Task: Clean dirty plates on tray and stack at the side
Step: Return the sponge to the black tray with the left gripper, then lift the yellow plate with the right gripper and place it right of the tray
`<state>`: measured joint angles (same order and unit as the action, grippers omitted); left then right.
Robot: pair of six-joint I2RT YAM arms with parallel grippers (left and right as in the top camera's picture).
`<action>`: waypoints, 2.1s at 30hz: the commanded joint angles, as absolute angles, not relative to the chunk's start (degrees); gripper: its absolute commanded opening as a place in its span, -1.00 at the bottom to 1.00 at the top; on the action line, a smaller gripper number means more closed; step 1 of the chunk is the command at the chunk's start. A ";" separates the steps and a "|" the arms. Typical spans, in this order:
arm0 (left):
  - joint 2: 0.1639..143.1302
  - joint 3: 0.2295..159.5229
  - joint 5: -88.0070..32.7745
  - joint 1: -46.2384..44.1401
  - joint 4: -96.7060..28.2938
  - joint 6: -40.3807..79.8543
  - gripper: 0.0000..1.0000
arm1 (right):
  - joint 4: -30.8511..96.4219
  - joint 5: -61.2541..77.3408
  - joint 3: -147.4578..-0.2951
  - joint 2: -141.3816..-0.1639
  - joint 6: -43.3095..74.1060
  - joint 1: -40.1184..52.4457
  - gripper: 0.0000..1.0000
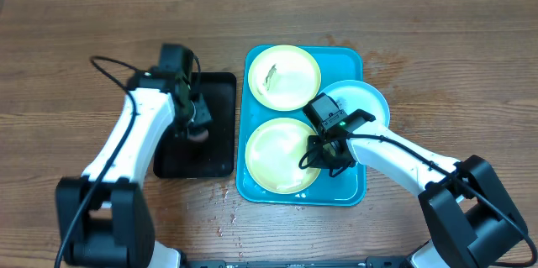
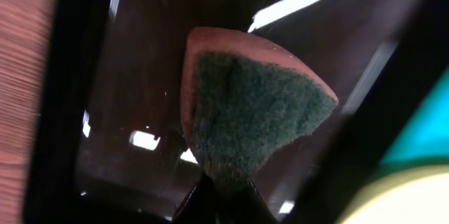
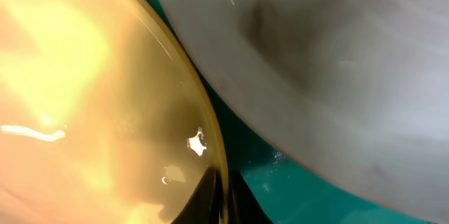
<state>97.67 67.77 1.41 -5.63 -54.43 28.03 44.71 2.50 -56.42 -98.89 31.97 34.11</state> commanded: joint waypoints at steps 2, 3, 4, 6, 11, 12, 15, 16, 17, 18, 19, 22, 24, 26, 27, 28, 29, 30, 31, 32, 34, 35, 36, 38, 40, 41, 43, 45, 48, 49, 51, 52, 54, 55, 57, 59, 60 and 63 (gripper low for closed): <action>99.92 66.30 1.78 -5.85 -54.48 26.76 -0.56 | 50.24 -5.37 -60.20 -97.45 31.33 34.02 -0.92; 99.50 66.98 0.86 -5.48 -55.37 26.76 -0.31 | 53.17 -8.88 -62.61 -96.07 31.31 34.09 -0.92; 99.09 67.79 0.34 -5.17 -56.29 26.74 -0.10 | 54.98 -10.87 -64.34 -95.15 31.31 34.09 -0.92; 98.06 70.04 -0.12 -4.49 -58.52 26.79 0.18 | 57.58 -13.41 -67.44 -93.78 31.00 34.09 -0.92; 93.80 76.71 -1.21 -2.94 -64.23 26.04 0.54 | 60.95 -19.00 -74.28 -91.88 27.59 34.48 -0.92; 92.64 78.06 -1.63 -2.70 -65.12 25.63 0.77 | 61.47 -21.82 -75.50 -91.83 27.62 35.00 -0.92; 89.58 81.52 -1.78 -2.48 -67.70 25.52 0.98 | 61.54 -30.83 -77.41 -91.83 27.62 38.09 -0.92; 88.55 82.35 -1.98 -2.48 -68.36 25.17 0.99 | 61.21 -33.98 -77.73 -91.83 27.59 39.62 -0.92; 87.64 82.98 -1.96 -2.48 -68.93 25.19 1.00 | 60.90 -36.67 -77.82 -91.83 27.59 40.99 -0.92; 85.56 84.03 -1.96 -2.48 -70.13 25.21 1.00 | 60.42 -42.78 -77.89 -91.83 27.59 44.34 -0.92; 84.44 84.42 -1.91 -2.48 -70.54 25.21 1.00 | 60.42 -46.17 -77.87 -91.83 27.59 46.06 -0.92; 81.43 85.01 -1.96 -2.48 -71.11 25.21 0.99 | 60.10 -53.06 -77.87 -91.83 27.57 49.91 -0.92; 79.42 85.06 -1.96 -2.48 -71.40 25.23 1.00 | 59.35 -52.88 -78.02 -91.83 25.50 52.51 -0.92; 77.62 85.06 -1.91 -2.46 -72.03 25.19 0.99 | 59.22 -51.35 -78.02 -91.83 23.75 54.06 -0.92; 76.12 85.06 -1.89 -2.42 -72.47 24.73 1.00 | 59.55 -50.96 -78.02 -91.83 23.79 54.65 -0.93; 75.42 85.06 -1.87 -2.42 -72.51 24.25 1.00 | 59.59 -51.66 -78.02 -91.83 23.77 54.70 -0.93; 74.74 85.06 -1.52 -2.42 -72.60 24.18 1.00 | 59.48 -52.90 -78.04 -91.83 23.79 54.70 -0.93; 74.19 85.03 -1.34 -2.42 -72.60 24.18 1.00 | 59.51 -54.65 -78.11 -91.83 23.77 54.89 -0.93; 73.71 85.03 -1.17 -2.39 -72.58 24.18 1.00 | 59.55 -56.49 -78.15 -91.83 23.77 55.22 -0.93; 73.34 85.06 -1.02 -2.35 -72.55 24.16 1.00 | 59.77 -59.09 -78.15 -91.77 23.77 55.96 -0.93; 72.97 85.03 -0.67 -2.35 -72.47 24.18 0.99 | 60.40 -64.36 -78.15 -91.57 23.77 58.13 -0.92; 72.97 85.03 -0.67 -2.35 -72.49 24.18 1.00 | 60.69 -66.67 -78.15 -91.44 23.77 59.33 -0.93; 73.01 85.03 -0.69 -2.35 -72.62 24.18 0.99 | 61.04 -68.97 -78.15 -91.39 23.79 60.64 -0.92; 73.12 85.01 -0.69 -2.35 -72.62 24.21 0.99 | 61.34 -74.24 -78.15 -91.39 23.79 63.94 -0.93; 73.17 85.01 -0.69 -2.35 -72.58 24.21 1.00 | 61.25 -78.50 -78.13 -91.39 23.79 66.85 -0.93; 73.25 85.01 -0.69 -2.35 -72.58 24.21 0.99 | 61.19 -82.48 -78.13 -91.39 23.79 69.67 -0.93; 73.38 85.01 -0.69 -2.35 -72.60 24.18 0.99 | 61.19 -85.12 -78.13 -91.39 23.79 71.77 -0.92; 73.49 84.99 -0.69 -2.35 -72.62 24.18 1.00 | 61.21 -86.17 -78.13 -91.39 23.77 73.34 -0.92; 73.49 84.99 -0.69 -2.37 -72.62 24.21 1.00 | 61.23 -86.08 -78.13 -91.39 23.77 74.30 -0.93; 73.49 84.99 -0.69 -2.37 -72.62 24.18 1.00 | 61.21 -86.08 -78.13 -91.39 23.77 74.30 -0.93; 73.49 84.99 -0.69 -2.37 -72.62 24.21 1.00 | 61.19 -86.08 -78.13 -91.39 23.79 74.28 -0.93; 73.49 84.99 -0.69 -2.37 -72.62 24.21 0.99 | 61.19 -86.08 -78.13 -91.39 23.83 74.28 -0.93; 73.49 84.99 -0.69 -2.37 -72.62 24.21 1.00 | 61.10 -86.06 -78.13 -91.39 23.99 74.30 -0.92; 73.49 84.99 -0.69 -2.37 -72.62 24.21 1.00 | 60.99 -86.06 -78.13 -91.39 23.97 74.28 -0.92; 73.49 84.99 -0.69 -2.37 -72.62 24.21 1.00 | 60.99 -86.02 -78.13 -91.39 23.99 74.28 -0.93; 73.49 84.99 -0.69 -2.37 -72.62 24.18 1.00 | 60.82 -85.10 -78.13 -91.39 24.03 74.04 -0.93; 73.49 84.99 -0.69 -2.37 -72.62 24.21 1.00 | 60.60 -84.29 -78.13 -91.39 24.25 73.78 -0.93; 73.49 84.99 -0.69 -2.37 -72.62 24.18 1.00 | 60.31 -77.80 -78.13 -91.39 29.30 70.96 -0.93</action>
